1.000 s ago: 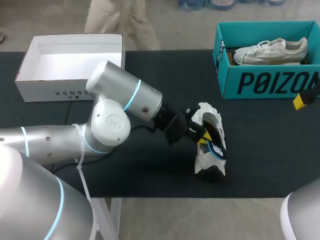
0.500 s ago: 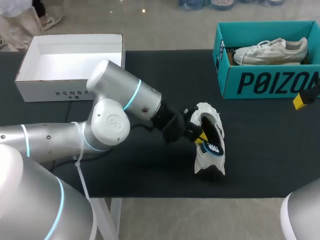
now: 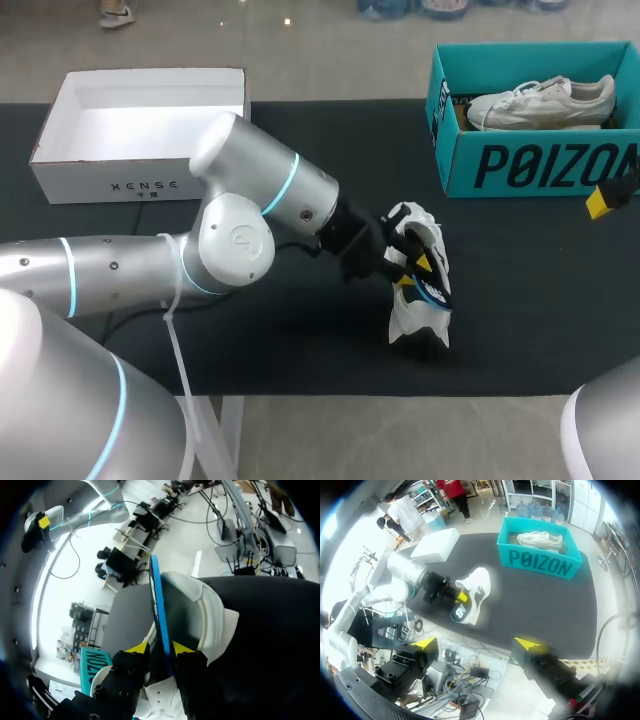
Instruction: Take the shoe out of the shoebox, open the shoe tongue, remove and reinsert the insole, then place the shoe into the shoebox
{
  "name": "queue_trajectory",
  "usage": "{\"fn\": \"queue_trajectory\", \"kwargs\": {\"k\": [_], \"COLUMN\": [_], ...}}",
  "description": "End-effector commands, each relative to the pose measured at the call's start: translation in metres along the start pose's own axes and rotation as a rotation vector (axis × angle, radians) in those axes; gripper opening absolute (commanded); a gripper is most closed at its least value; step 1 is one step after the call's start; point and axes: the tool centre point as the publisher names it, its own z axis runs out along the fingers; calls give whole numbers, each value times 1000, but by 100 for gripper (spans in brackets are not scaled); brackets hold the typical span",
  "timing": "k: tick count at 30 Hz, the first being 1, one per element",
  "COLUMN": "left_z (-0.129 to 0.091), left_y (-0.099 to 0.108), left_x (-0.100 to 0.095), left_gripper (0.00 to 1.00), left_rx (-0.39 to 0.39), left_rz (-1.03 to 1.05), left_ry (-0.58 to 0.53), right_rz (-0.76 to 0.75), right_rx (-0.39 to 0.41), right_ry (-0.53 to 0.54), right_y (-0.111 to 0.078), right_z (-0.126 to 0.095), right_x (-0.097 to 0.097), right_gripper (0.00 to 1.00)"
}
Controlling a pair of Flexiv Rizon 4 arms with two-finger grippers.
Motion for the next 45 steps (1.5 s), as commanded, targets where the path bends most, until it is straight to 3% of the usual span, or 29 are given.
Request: {"fn": "queue_trajectory", "kwargs": {"k": [1,6,12,15,33,39,40,41,45], "left_z": [-9,-13,2,9,12,17,15,13,2], "left_y": [-7,-15,-22,-22,23,14,13,11,4], "left_x": [0,1,-1,-1,-8,-2,-1,0,0], "left_gripper": [32,26,20,0,0,0,8,36,39], "left_rx": [-18,-29,-8,5,-50,-17,-18,-20,-35], "left_rz": [1,-8,-18,-19,36,8,6,4,0], "left_ry": [-1,-16,-26,-29,19,23,23,21,13], "right_rz": [1,1,1,1,1,1,1,1,1], "right_rx": [6,6,6,6,6,6,6,6,6], "right_ry": [0,0,0,0,0,0,0,0,0], "right_y": [3,3,3,3,3,3,3,3,3], "right_z": [0,0,0,0,0,0,0,0,0], "right_x": [0,0,0,0,0,0,0,0,0], "right_gripper": [100,100,100,100,100,100,100,100,100]}}
